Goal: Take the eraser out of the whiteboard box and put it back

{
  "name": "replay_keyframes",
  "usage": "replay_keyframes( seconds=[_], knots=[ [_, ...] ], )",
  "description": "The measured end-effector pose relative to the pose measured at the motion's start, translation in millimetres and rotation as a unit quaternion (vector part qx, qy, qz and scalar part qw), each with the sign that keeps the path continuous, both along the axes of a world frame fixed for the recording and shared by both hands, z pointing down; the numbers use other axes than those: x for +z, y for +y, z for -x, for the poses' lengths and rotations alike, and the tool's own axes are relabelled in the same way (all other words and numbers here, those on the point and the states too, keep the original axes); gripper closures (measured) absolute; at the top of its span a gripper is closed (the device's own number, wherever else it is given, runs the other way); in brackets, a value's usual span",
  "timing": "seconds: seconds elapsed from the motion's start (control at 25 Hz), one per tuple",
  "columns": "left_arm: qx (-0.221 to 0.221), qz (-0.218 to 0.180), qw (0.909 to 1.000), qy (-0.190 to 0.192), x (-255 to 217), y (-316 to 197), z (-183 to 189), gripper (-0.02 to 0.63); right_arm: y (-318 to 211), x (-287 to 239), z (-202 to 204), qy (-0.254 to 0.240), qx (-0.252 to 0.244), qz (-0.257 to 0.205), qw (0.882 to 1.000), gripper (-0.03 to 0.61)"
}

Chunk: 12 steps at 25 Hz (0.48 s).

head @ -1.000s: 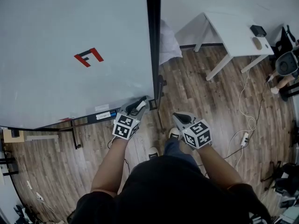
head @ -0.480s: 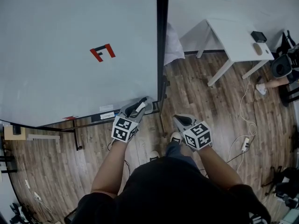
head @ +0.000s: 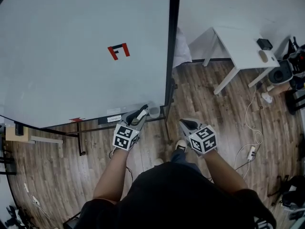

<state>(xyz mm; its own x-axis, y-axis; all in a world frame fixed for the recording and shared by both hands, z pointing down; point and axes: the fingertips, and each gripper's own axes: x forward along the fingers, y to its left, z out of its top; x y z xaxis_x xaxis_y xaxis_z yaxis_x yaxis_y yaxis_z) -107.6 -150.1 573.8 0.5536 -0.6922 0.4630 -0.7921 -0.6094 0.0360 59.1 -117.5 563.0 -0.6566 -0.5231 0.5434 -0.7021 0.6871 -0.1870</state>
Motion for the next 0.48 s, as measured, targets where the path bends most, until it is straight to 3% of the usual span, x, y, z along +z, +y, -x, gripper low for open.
replay_keyframes(
  seconds=[0.48],
  knots=[
    [-0.014,-0.002,0.9999,-0.005,0.6,30.5,37.7,0.467,12.5,-7.8,10.6,0.014,-0.006,-0.009,1.000,0.583]
  ],
)
